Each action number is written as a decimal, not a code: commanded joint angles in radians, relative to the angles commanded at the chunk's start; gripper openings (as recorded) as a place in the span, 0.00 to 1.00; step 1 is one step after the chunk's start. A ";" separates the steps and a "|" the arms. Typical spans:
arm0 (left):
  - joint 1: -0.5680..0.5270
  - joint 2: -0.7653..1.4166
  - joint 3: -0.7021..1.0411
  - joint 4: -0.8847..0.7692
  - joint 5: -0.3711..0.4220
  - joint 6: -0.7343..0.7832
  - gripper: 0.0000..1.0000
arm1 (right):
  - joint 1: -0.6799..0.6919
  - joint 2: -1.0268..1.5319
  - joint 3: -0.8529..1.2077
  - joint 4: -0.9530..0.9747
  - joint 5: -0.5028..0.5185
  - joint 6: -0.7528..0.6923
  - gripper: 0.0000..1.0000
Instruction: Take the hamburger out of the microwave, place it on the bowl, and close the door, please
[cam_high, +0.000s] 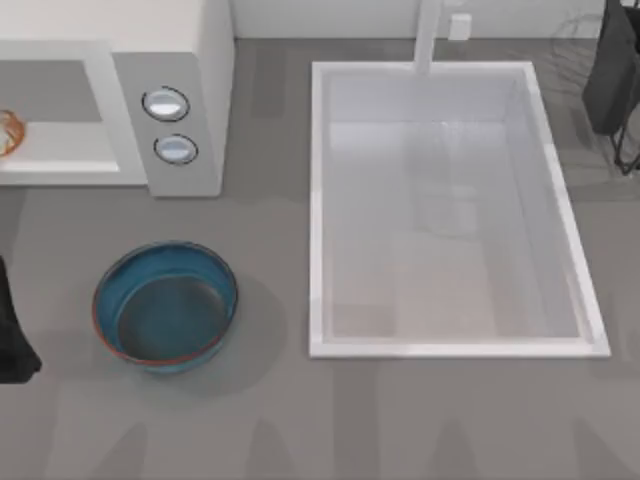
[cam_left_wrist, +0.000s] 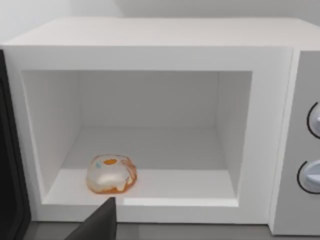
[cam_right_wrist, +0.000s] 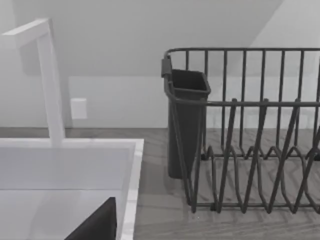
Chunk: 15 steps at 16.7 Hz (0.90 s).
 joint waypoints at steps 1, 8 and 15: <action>0.000 0.000 0.000 0.000 0.000 0.000 1.00 | 0.000 0.000 0.000 0.000 0.000 0.000 1.00; 0.014 0.145 0.060 0.064 0.015 0.006 1.00 | 0.000 0.000 0.000 0.000 0.000 0.000 1.00; 0.065 0.684 0.283 0.301 0.073 0.028 1.00 | 0.000 0.000 0.000 0.000 0.000 0.000 1.00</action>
